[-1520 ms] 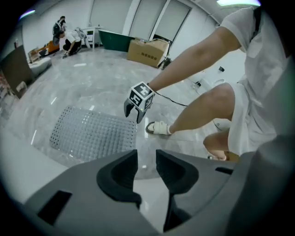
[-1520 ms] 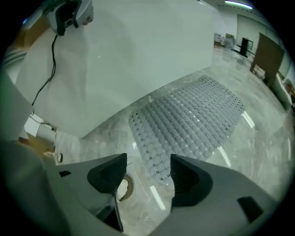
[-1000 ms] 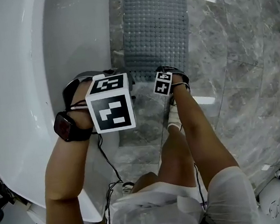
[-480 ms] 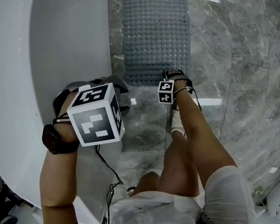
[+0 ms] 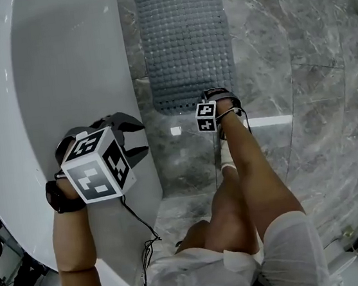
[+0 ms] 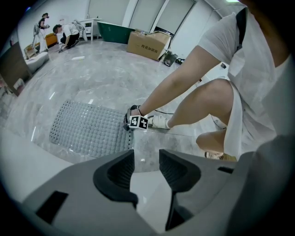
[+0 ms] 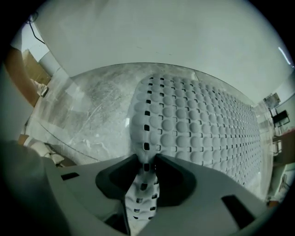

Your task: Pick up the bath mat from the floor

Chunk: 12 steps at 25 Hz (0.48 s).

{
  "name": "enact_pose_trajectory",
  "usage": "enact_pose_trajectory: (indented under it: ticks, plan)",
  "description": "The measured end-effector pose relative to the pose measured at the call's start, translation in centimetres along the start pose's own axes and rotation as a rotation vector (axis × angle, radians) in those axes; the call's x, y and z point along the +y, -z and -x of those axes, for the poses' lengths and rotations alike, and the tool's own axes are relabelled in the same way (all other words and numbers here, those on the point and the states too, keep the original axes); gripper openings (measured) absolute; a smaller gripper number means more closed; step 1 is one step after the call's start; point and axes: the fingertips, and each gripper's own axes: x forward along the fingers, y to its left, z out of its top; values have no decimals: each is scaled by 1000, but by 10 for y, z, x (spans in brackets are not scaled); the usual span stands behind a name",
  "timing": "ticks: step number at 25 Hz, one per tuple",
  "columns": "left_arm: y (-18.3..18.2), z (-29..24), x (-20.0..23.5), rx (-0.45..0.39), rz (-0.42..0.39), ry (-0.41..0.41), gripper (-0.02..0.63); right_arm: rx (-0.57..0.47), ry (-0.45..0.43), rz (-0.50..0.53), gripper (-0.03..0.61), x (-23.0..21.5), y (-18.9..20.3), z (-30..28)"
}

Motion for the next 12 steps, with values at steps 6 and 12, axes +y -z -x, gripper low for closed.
enact_pose_trajectory:
  ticks: [6,12]
  plan:
    - [-4,8,-1,-18,-5,2,173,31,41,-42,90,-11,0,16]
    - [1,19,-4,-34,-3,21,173,21,50,-68,80,-28,-14,71]
